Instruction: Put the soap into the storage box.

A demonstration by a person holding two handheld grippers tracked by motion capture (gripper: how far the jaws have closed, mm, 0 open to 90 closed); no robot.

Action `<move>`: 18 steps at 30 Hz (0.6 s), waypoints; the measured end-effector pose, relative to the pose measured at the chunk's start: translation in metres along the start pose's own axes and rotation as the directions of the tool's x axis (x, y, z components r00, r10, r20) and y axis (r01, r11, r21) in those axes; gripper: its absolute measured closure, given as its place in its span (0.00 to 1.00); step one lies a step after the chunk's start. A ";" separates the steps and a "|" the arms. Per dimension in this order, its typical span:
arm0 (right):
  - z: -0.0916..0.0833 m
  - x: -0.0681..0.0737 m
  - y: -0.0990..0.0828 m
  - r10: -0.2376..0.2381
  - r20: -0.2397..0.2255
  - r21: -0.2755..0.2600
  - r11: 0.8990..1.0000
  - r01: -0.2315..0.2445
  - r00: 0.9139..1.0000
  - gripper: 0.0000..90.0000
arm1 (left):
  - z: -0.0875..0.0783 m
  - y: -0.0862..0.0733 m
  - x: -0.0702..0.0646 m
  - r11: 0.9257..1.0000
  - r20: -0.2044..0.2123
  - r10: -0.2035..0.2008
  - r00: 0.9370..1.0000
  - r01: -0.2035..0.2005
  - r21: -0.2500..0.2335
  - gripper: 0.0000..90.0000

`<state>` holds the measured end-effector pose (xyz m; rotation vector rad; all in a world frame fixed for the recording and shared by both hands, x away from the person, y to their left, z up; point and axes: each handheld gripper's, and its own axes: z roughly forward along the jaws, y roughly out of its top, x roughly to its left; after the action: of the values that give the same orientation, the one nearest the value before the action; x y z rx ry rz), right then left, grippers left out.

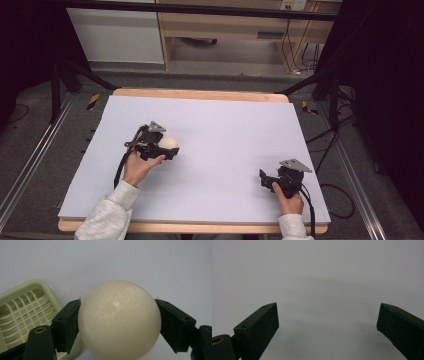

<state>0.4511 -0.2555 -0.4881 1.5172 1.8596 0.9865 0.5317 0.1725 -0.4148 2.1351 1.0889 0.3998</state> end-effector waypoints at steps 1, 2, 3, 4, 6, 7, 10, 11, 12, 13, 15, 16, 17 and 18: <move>0.000 0.000 0.000 0.000 0.000 0.000 1.000 0.000 1.000 0.05 | 0.000 0.001 0.001 1.000 -0.004 0.000 1.000 0.000 0.002 0.27; 0.000 0.000 0.000 0.000 0.000 0.000 1.000 0.000 1.000 0.05 | -0.001 0.001 0.003 1.000 -0.007 -0.002 1.000 0.002 0.000 0.27; 0.000 0.000 0.000 0.001 0.000 0.000 1.000 -0.001 1.000 0.05 | -0.001 0.001 0.004 1.000 -0.008 -0.006 1.000 0.006 -0.004 0.27; 0.000 0.000 0.000 0.000 0.000 0.000 1.000 0.000 1.000 0.05 | -0.002 0.001 0.006 1.000 -0.009 -0.013 1.000 0.013 -0.007 0.27; 0.000 0.000 0.000 0.000 0.000 0.000 1.000 0.000 1.000 0.05 | -0.003 0.002 0.010 1.000 -0.015 -0.018 1.000 0.017 -0.008 0.27; 0.000 0.000 0.000 0.000 0.000 0.001 1.000 0.000 1.000 0.05 | -0.003 0.002 0.012 1.000 -0.018 -0.022 1.000 0.022 -0.009 0.27; 0.000 0.000 0.000 0.001 -0.002 0.003 1.000 -0.001 1.000 0.05 | -0.003 0.001 0.019 0.999 -0.029 -0.037 0.999 0.036 -0.006 0.27; 0.000 0.000 0.000 0.002 -0.004 0.003 1.000 -0.002 1.000 0.05 | -0.003 0.001 0.021 0.999 -0.032 -0.041 0.999 0.041 -0.006 0.27; 0.000 0.000 0.000 0.002 -0.004 0.003 1.000 -0.002 1.000 0.05 | -0.004 0.001 0.023 0.999 -0.034 -0.047 0.998 0.047 -0.009 0.27; 0.000 0.000 0.000 0.000 -0.003 0.004 1.000 0.000 1.000 0.05 | -0.004 0.001 0.024 0.999 -0.038 -0.051 0.998 0.051 -0.010 0.27; 0.000 0.000 0.000 0.000 0.001 0.000 1.000 0.000 1.000 0.05 | -0.005 0.001 0.027 0.998 -0.045 -0.055 0.997 0.054 -0.010 0.27; 0.000 0.000 0.000 0.001 0.001 0.000 1.000 -0.001 1.000 0.05 | -0.005 0.001 0.029 0.998 -0.048 -0.058 0.997 0.057 -0.014 0.27; 0.000 0.000 0.000 0.001 0.002 0.000 1.000 -0.001 1.000 0.05 | -0.006 0.002 0.031 0.998 -0.050 -0.064 0.997 0.063 -0.017 0.27; 0.000 0.000 0.000 0.000 0.001 0.000 1.000 0.000 1.000 0.05 | -0.006 0.002 0.033 0.998 -0.051 -0.068 0.996 0.067 -0.019 0.27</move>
<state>0.4512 -0.2554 -0.4881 1.5173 1.8586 0.9851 0.5491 0.2008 -0.4106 2.0768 1.1789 0.4332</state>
